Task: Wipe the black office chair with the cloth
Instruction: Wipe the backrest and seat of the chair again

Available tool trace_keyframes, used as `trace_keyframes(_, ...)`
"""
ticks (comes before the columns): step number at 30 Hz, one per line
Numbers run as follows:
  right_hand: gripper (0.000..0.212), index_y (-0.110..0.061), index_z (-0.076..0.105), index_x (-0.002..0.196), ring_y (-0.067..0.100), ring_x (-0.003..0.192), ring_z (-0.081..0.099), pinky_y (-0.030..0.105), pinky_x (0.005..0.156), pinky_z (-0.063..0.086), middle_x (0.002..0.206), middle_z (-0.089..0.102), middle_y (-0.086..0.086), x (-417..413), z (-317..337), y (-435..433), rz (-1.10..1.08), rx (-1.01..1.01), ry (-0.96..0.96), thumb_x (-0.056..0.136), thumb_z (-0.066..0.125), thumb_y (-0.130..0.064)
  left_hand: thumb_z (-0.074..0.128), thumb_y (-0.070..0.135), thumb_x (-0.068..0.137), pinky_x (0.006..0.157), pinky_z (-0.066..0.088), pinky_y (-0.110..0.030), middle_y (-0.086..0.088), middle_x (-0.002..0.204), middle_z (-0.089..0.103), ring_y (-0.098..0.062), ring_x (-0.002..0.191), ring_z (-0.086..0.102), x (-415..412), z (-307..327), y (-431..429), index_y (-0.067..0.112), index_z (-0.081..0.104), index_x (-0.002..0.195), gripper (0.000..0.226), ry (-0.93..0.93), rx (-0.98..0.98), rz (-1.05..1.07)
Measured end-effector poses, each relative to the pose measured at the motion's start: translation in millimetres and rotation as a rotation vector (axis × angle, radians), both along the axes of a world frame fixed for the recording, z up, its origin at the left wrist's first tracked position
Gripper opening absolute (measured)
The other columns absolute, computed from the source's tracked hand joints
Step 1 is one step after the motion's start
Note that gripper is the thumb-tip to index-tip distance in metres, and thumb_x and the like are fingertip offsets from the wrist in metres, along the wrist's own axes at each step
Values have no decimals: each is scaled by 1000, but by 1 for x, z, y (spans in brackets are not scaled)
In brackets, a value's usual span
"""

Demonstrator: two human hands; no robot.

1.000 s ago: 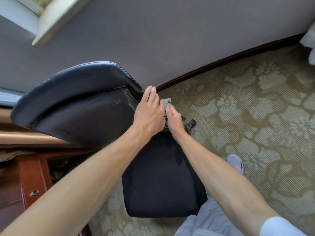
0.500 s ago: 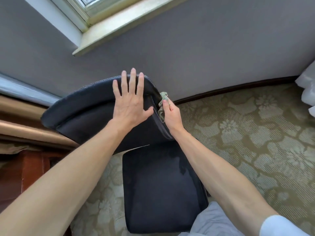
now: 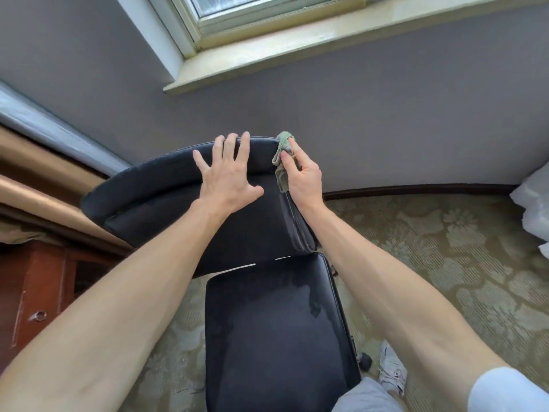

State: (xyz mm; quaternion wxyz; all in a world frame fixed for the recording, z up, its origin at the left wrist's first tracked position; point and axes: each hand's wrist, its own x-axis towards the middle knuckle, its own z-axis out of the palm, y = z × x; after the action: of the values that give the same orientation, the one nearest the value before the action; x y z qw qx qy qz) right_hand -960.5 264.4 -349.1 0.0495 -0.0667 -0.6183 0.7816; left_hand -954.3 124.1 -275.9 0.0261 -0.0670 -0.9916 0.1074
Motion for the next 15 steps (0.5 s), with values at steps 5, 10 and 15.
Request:
trace_keyframes(5,41,-20,55,136,-13,109,55,16,102,40,122,59,-19,8,-9,2,-37,42,-36,95,59,-27,65,46,73,108,10,-72,-6,158,9,-28,148,0,4,-2,9,21,1,155,108,-34,36,27)
trace_keyframes(10,40,-17,55,135,-7,113,56,17,103,42,129,61,-9,11,-1,9,-65,45,-21,96,58,-24,66,37,73,107,9,-72,-7,160,2,-30,148,-7,5,-4,21,21,-6,154,110,-68,43,57)
trace_keyframes(15,36,-14,59,130,-9,120,47,15,104,37,138,55,-3,-5,21,11,-23,244,168,95,60,-16,60,18,70,111,6,-70,-6,161,-4,-27,148,-13,9,-2,24,22,-8,154,108,-87,65,48)
